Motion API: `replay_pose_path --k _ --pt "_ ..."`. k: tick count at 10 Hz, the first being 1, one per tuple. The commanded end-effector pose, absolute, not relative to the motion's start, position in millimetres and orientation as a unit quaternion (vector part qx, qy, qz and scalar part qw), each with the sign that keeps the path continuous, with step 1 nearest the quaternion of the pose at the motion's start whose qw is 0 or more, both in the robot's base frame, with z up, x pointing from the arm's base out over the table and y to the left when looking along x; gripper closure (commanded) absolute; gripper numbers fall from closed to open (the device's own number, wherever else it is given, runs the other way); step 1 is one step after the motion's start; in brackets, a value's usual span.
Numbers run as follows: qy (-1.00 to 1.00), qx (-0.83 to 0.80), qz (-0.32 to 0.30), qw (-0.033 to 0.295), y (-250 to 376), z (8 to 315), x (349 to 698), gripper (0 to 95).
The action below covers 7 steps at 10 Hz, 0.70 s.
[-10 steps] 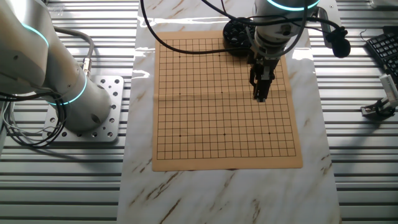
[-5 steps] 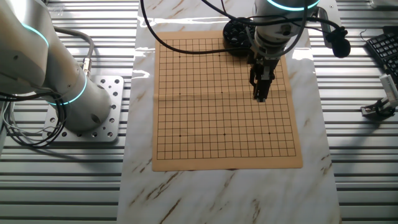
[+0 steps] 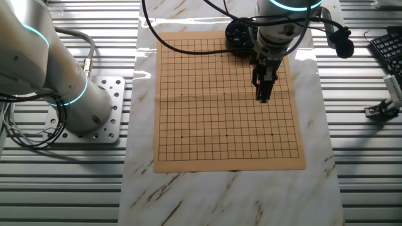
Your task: Play the first move as black on the 3-4 point in the upper right corner of the Go board
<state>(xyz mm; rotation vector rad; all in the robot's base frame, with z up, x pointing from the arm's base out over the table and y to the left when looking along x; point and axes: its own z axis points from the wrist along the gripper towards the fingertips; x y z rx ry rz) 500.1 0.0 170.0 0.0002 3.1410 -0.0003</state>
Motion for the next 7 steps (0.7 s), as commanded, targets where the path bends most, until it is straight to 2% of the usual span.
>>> replay_pose_path --k 1,7 --pt "0.999 0.005 -0.005 0.045 0.0 170.0 500.0 95.0" --pt "0.999 0.012 0.006 0.043 0.6 171.2 499.4 95.0"
